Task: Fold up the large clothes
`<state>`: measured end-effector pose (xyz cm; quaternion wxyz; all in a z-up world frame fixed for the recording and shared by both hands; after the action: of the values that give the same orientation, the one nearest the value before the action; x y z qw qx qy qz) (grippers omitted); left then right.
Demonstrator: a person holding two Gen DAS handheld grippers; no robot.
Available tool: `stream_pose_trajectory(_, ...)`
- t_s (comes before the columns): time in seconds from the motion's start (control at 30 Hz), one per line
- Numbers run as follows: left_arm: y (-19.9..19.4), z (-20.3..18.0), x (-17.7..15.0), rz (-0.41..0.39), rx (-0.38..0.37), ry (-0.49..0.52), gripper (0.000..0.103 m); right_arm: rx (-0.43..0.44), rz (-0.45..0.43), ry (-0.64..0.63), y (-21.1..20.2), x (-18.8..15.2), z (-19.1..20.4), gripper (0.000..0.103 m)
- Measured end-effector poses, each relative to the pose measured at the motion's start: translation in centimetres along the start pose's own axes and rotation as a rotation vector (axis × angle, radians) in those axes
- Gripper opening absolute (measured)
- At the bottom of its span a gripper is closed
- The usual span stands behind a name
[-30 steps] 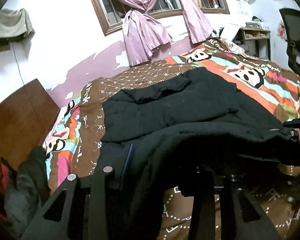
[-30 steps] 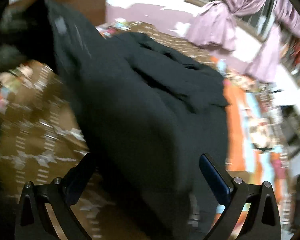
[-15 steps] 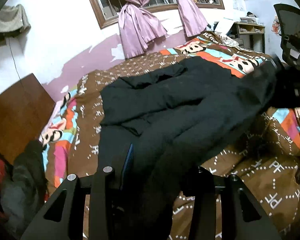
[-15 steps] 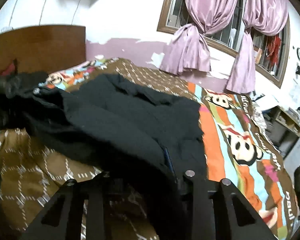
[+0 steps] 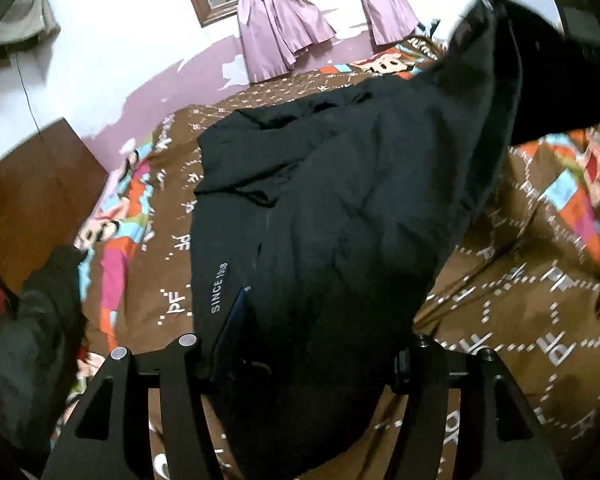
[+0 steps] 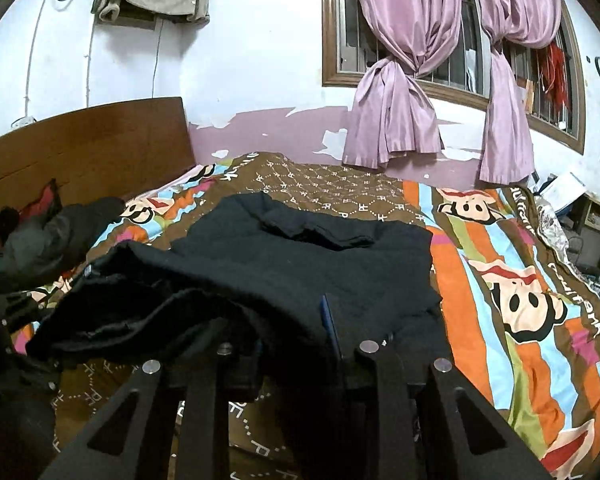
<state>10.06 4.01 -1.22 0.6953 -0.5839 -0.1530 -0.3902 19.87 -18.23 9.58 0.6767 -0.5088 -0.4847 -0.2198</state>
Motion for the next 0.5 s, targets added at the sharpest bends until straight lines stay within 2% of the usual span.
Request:
stream_pose_trajectory(0.07, -0.1, -0.3, -0.3, -0.007, 0.037, 0.001, 0.053, -0.003, -0.002, -0.01, -0.4, -0.2, 0.2, 0.023)
stream_pose_trajectory(0.2, -1.0, 0.9, -0.3, -0.056, 0.042, -0.058, 0.026, 0.004, 0.009, 0.006, -1.1, -1.5, 0.0, 0.02)
stream_pose_trajectory(0.3, -2.6, 1.4, 0.2, -0.124, 0.066, -0.065, 0.014, -0.001, 0.01, -0.013, -2.2, -3.0, 0.4, 0.016)
stream_pose_trajectory(0.5, -6.0, 2.2, 1.2, -0.243, 0.092, -0.105, 0.007, -0.011, -0.051, -0.029, -5.2, -3.7, 1.0, 0.012)
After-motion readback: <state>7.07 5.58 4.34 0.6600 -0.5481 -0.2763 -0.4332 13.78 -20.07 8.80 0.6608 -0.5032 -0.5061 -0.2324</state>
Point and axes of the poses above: each gripper's, at about its wrist camera, not at the fingertips, and y roughly the way its jaws point, z to its left, x to its top, the point moved 1 cm from there along y, roughly the way its jaws point, and after that the axes turned 2 degrees about -x, right-handed, at the moved point
